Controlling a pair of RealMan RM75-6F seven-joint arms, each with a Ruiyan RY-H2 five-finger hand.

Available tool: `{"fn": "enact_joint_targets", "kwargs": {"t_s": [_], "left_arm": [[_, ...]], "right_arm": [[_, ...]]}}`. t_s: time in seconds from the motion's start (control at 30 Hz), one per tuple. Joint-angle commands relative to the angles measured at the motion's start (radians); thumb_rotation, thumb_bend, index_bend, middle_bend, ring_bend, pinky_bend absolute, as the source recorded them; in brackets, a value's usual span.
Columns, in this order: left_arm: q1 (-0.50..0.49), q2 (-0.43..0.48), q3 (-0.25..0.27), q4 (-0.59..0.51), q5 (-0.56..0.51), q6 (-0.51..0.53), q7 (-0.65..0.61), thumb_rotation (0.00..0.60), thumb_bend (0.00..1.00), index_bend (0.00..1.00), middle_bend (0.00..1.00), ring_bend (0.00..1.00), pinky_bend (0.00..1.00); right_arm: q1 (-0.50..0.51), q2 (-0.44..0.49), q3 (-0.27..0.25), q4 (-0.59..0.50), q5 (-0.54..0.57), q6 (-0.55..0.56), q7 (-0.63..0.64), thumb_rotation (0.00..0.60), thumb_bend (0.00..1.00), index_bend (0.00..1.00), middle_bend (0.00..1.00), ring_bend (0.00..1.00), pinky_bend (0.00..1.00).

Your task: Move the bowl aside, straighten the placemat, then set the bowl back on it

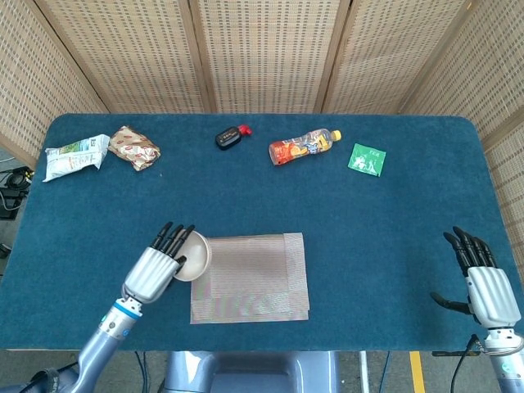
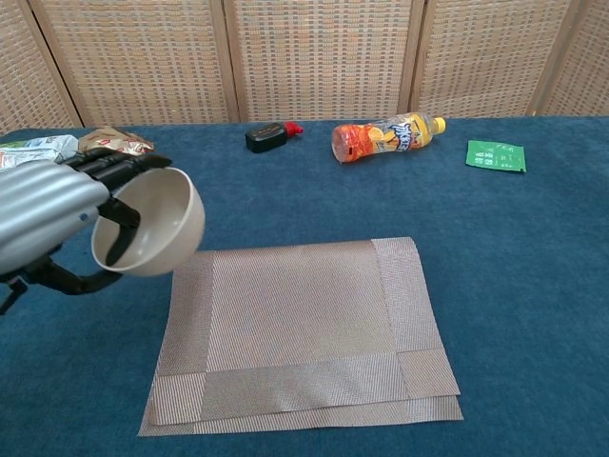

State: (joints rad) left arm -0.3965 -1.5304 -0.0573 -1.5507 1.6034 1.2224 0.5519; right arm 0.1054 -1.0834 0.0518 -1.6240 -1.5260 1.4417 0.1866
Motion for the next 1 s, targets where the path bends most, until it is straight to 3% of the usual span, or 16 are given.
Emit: {"fn": "enact_joint_targets", "kwargs": {"t_s": [0.03,0.4,1.0], "left_arm": [[0.011,0.050,-0.026,0.023,-0.045,0.016,-0.061,0.600,0.42,0.68,0.00,0.00,0.00],[0.038,0.113,-0.031,0.199,-0.140,0.000,-0.243,0.600,0.42,0.65,0.00,0.00,0.00],[0.074,0.056,0.024,0.418,-0.193,-0.058,-0.386,0.600,0.41,0.58,0.00,0.00,0.00]], "right_arm": [[0.001,-0.002,-0.003,-0.003,-0.003,-0.003,-0.009,0.600,0.02,0.00,0.00,0.00,0.00],[0.003,-0.009,-0.005,-0.008,-0.003,-0.006,-0.032,0.600,0.02,0.00,0.00,0.00,0.00],[0.002,-0.007,-0.008,-0.014,-0.006,-0.005,-0.030,0.600,0.02,0.00,0.00,0.00,0.00]]}}
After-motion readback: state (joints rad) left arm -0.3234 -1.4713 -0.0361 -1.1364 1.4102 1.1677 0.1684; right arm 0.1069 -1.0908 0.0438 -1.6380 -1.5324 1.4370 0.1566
